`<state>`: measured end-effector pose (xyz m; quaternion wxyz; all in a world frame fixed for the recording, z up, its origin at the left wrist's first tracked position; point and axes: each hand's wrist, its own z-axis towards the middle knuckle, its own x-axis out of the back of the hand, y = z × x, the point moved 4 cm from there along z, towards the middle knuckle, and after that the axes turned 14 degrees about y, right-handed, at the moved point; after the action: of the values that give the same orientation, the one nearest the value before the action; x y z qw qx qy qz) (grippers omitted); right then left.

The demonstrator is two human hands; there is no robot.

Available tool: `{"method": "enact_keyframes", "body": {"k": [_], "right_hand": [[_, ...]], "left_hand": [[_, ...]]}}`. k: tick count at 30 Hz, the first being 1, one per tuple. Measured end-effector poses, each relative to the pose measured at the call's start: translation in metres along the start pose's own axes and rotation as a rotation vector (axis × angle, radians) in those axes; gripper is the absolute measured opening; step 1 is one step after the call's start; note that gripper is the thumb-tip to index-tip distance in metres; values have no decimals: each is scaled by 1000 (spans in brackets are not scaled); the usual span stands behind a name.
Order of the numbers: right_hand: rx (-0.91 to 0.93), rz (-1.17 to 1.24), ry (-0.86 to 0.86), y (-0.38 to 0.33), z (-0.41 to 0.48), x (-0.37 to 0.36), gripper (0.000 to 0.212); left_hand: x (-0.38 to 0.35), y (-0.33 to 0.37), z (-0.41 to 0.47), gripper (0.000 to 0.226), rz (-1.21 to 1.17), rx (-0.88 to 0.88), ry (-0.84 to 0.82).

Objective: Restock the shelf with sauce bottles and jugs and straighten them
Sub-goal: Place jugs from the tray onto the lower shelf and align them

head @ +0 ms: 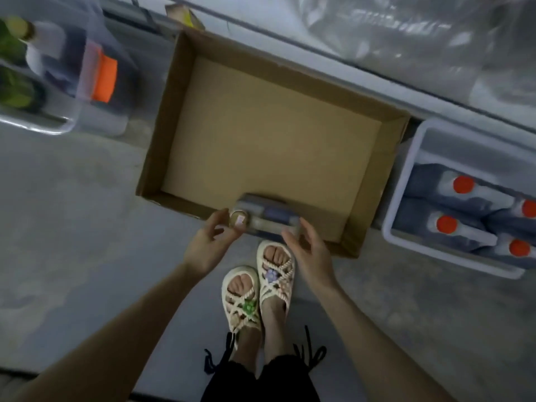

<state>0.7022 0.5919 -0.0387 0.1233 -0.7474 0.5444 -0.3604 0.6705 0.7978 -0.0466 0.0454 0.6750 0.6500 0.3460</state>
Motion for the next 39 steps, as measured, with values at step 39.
{"method": "enact_keyframes", "body": {"k": [39], "right_hand": [[118, 165, 106, -24, 185, -38, 28]], "left_hand": [[-77, 71, 165, 31, -128, -285, 189]]}}
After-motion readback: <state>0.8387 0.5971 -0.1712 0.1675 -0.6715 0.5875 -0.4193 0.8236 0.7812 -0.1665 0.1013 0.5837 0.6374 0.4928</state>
